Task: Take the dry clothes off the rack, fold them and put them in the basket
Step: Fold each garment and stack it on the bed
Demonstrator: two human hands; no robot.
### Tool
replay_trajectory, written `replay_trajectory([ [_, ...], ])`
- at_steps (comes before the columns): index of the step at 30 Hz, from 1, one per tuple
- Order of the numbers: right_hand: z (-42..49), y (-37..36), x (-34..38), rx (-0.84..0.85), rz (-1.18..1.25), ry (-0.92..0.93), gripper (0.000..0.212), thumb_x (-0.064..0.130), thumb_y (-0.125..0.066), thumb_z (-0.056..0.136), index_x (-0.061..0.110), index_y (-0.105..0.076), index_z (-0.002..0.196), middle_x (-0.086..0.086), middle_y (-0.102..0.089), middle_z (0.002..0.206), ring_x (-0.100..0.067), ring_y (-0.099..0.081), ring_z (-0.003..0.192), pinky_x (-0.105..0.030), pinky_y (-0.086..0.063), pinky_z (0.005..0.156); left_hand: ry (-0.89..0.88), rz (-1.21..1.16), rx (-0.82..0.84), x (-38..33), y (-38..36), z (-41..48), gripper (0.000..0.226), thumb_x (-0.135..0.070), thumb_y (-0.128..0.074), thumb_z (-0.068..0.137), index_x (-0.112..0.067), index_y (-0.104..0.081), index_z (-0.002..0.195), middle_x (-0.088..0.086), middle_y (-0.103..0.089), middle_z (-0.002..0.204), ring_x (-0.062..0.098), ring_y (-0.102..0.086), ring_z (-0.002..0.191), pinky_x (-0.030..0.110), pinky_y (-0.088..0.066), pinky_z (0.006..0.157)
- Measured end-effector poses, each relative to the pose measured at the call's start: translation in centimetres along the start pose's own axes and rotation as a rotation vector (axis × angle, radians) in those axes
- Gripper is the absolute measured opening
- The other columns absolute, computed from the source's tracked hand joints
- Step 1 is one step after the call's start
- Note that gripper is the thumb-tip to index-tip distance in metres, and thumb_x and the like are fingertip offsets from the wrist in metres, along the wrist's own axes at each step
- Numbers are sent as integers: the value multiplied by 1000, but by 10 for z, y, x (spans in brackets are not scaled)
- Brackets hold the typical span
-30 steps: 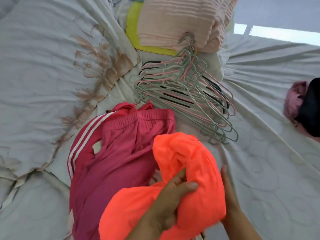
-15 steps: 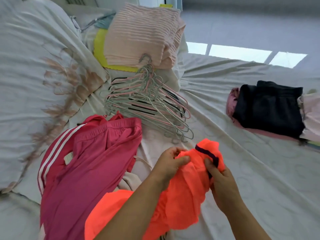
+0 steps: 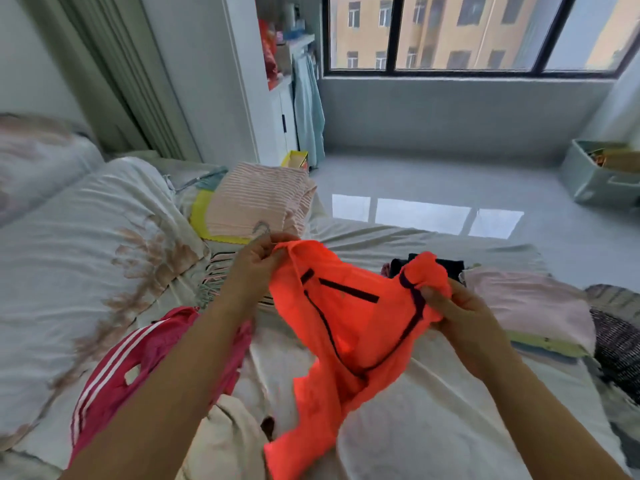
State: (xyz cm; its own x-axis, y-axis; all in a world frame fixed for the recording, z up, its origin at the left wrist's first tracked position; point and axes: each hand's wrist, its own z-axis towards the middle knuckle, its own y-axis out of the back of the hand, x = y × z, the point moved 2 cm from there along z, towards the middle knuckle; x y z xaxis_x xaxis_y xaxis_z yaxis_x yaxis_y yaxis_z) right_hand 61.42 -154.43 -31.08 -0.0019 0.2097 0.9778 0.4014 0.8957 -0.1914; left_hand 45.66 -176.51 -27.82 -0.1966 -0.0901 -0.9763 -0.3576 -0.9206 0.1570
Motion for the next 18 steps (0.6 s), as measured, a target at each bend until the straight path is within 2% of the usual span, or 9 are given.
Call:
replay_trajectory([
  [2,-7,5,26,-53,-144,60,31,38,-74,69,16,-69,91,-15,-66,89,-25,-58,78,-36,-50,67,-16,-11,-48,-23,-4,-6,35,10,-48,88,-22,-61,85,-18,-68,70,-8,-59,68,7,-45,67],
  [4,-12,12,53,-132,-366,174,2,23,-68,82,24,-70,83,-15,-67,92,-25,-59,77,-39,-49,74,-51,20,-51,-48,-13,-14,29,7,-50,88,-19,-63,89,-12,-67,78,-7,-58,67,8,-45,65],
  [6,-18,25,78,-189,-606,313,11,15,-66,84,24,-72,83,-8,-66,94,-9,-59,84,-24,-47,80,-102,75,-38,-72,-23,-19,26,6,-49,88,-14,-63,95,-6,-65,85,-8,-57,68,9,-43,67],
  [7,-24,28,93,-215,-689,383,11,11,-65,84,20,-71,87,-4,-65,93,-2,-56,84,-13,-42,76,-132,106,-38,-84,-27,-21,27,6,-48,89,-14,-63,97,-5,-65,88,-7,-57,72,9,-43,69],
  [8,-29,31,104,-241,-741,422,8,10,-63,86,15,-68,89,-1,-62,89,-3,-54,82,-9,-38,68,-170,145,-40,-94,-30,-23,28,6,-47,89,-16,-62,97,-6,-64,90,-7,-56,76,9,-42,72],
  [9,-39,33,117,-254,-752,447,3,12,-60,89,11,-62,89,1,-59,82,-8,-53,77,-12,-35,61,-217,187,-43,-106,-35,-25,30,5,-45,90,-19,-62,97,-8,-64,93,-8,-56,81,9,-41,76],
  [12,-59,39,135,-235,-809,420,17,23,-50,95,11,-42,85,4,-46,67,-11,-43,60,-23,-30,52,-342,260,-47,-137,-47,-34,30,3,-41,93,-19,-61,99,-15,-60,94,-17,-52,82,4,-37,77],
  [16,-76,50,160,-206,-765,319,20,24,-52,94,7,-46,86,1,-46,73,-14,-44,67,-26,-32,57,-394,318,16,-175,-60,-46,34,4,-35,94,-19,-59,101,-18,-57,91,-18,-50,73,2,-34,64],
  [18,-86,58,177,-230,-668,341,20,22,-60,90,6,-51,83,0,-49,77,-14,-46,72,-26,-34,60,-341,299,34,-185,-60,-50,39,4,-34,92,-26,-58,96,-15,-57,89,-8,-50,72,10,-37,62],
])
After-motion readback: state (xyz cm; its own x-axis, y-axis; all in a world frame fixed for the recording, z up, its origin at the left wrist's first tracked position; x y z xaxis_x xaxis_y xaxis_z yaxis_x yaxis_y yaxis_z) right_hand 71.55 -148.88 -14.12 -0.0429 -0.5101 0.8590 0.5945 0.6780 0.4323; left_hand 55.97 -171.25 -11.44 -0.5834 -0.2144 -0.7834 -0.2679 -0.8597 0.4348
